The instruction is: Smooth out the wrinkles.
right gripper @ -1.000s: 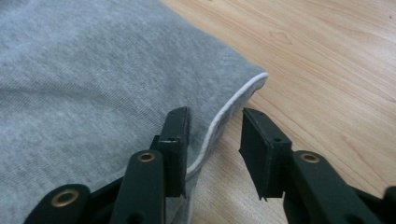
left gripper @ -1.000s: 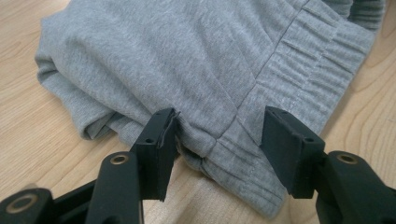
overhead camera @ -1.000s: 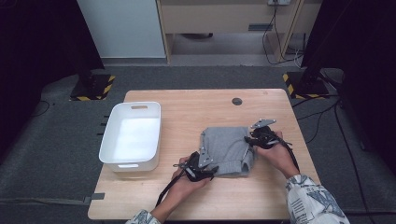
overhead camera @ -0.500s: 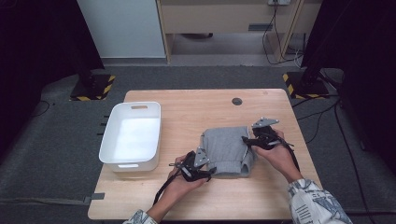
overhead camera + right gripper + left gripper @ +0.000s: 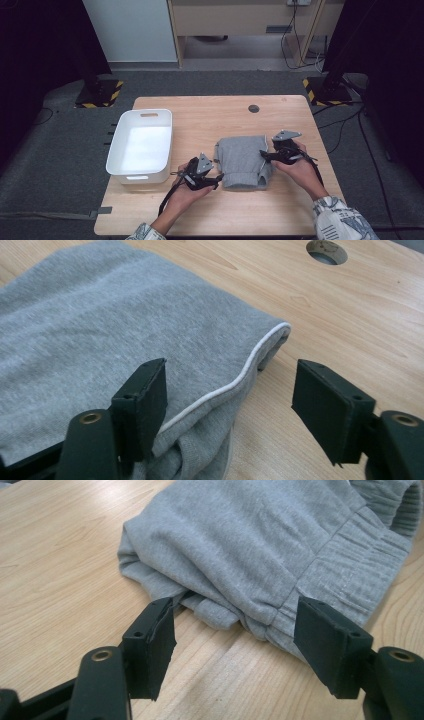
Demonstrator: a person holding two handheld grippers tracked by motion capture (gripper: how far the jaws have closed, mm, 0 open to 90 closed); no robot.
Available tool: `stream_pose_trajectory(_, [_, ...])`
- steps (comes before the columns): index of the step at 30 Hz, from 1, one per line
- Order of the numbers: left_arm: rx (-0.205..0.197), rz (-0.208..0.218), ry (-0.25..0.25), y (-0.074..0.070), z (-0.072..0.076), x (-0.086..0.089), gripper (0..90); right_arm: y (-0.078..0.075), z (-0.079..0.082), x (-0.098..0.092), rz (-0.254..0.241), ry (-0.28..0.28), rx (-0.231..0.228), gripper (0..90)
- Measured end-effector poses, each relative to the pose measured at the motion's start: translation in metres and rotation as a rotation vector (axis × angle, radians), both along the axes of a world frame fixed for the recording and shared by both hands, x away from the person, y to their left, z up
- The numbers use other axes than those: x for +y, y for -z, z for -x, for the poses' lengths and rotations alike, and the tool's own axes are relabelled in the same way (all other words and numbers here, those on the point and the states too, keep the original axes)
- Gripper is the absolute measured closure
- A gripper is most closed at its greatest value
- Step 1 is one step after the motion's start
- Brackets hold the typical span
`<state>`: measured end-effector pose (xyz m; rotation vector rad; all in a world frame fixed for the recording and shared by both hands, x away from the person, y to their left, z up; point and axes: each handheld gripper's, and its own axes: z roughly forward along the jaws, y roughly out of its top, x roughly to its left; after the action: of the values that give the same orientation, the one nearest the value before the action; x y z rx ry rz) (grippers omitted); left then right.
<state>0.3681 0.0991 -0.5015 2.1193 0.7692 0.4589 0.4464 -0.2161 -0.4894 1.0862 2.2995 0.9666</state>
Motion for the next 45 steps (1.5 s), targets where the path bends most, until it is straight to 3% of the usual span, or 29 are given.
stream_pose_trajectory(11, [-0.011,-0.010,0.003,-0.005,0.002,-0.001,28.4,-0.015,0.004,0.002,-0.036,-0.005,0.006,16.9])
stream_pose_trajectory(19, [-0.004,0.001,0.015,-0.021,0.001,0.003,23.3,-0.024,0.010,0.014,-0.064,-0.051,0.006,13.2])
stream_pose_trajectory(30, [0.026,0.044,-0.040,-0.049,-0.006,0.036,15.1,-0.035,0.024,0.041,-0.082,-0.149,-0.002,9.7])
stream_pose_trajectory(37, [0.028,0.050,-0.088,-0.063,-0.014,0.055,13.3,-0.037,0.028,0.064,-0.072,-0.203,0.000,9.7])
stream_pose_trajectory(45, [0.004,0.058,-0.164,-0.078,-0.018,0.083,13.4,-0.042,0.029,0.083,-0.072,-0.228,0.001,9.7])
